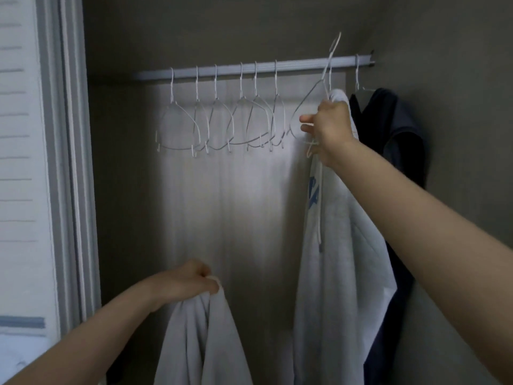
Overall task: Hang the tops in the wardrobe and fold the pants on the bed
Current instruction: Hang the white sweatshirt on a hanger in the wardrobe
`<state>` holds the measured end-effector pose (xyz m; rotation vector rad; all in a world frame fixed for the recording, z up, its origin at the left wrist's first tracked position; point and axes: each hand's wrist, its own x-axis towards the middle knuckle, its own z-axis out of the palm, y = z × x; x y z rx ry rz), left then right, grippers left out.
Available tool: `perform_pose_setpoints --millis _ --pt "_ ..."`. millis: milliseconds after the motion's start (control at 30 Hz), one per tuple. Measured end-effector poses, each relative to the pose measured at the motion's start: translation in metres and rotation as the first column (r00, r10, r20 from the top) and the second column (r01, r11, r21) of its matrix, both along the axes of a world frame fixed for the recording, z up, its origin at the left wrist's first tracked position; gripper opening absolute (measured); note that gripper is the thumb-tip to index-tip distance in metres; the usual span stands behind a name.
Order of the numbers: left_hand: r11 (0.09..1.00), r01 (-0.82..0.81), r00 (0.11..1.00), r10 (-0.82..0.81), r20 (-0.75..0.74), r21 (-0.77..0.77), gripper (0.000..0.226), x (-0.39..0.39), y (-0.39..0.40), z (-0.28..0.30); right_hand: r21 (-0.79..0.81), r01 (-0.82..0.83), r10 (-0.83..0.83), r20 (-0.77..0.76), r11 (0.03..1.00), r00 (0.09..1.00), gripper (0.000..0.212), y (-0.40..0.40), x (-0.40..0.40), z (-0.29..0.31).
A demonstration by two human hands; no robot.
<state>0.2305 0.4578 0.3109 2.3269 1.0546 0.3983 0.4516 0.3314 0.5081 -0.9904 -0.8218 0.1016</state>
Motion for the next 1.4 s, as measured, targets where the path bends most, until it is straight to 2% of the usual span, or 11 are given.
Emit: perform_pose_setpoints --millis 67,133,200,400,600,700,867,1067,1167,1267,1400 --pt "0.996 0.017 1.000 -0.016 -0.012 0.089 0.012 0.003 0.002 0.002 -0.026 -0.063 0.064 0.010 0.998 0.998 0.031 -0.018 -0.008 -0.030" --pt "0.985 0.016 1.000 -0.011 -0.026 0.174 0.028 0.007 0.004 0.002 -0.025 0.001 0.000 0.054 1.000 0.999 0.023 -0.035 -0.010 -0.065" --pt "0.964 -0.005 0.999 0.017 -0.044 0.266 0.034 0.009 0.008 0.001 -0.026 -0.038 0.039 0.043 0.999 0.998 0.017 -0.055 -0.013 -0.095" --pt "0.815 -0.117 0.951 0.257 -0.173 0.568 0.037 0.010 0.013 -0.014 -0.120 -0.133 0.128 -0.051 0.984 0.990 0.026 -0.116 -0.008 -0.194" --pt "0.882 -0.280 0.928 0.350 -0.127 0.379 0.034 0.008 0.017 -0.025 -0.229 -0.410 0.391 -0.128 0.883 0.912 0.034 -0.156 0.009 -0.245" --pt "0.906 -0.348 0.932 0.361 -0.011 0.239 0.030 0.007 0.020 -0.031 -0.226 -0.471 0.452 -0.135 0.853 0.882 0.033 -0.172 0.022 -0.256" --pt "0.890 -0.420 0.907 0.406 0.108 0.179 0.029 0.006 0.017 -0.039 -0.145 -0.576 0.556 -0.160 0.804 0.816 0.030 -0.193 0.034 -0.264" --pt "0.959 -0.282 0.897 0.268 0.350 -0.013 0.026 0.003 -0.006 -0.043 -0.203 -0.544 0.514 -0.183 0.814 0.838 0.030 -0.193 0.015 -0.281" --pt "0.985 -0.171 0.916 0.166 0.364 -0.020 0.026 0.010 -0.033 -0.035 -0.254 -0.556 0.522 -0.192 0.791 0.831 0.028 -0.185 -0.005 -0.298" --pt "0.996 -0.088 0.920 0.083 0.384 -0.004 0.033 0.027 -0.063 -0.029 -0.461 -0.502 0.540 -0.058 0.731 0.840 0.027 -0.175 -0.025 -0.316" --pt "0.996 -0.086 0.889 0.082 0.450 -0.011 0.032 0.039 -0.089 -0.020 -0.743 -0.305 0.547 0.097 0.596 0.831 0.031 -0.158 -0.029 -0.316"
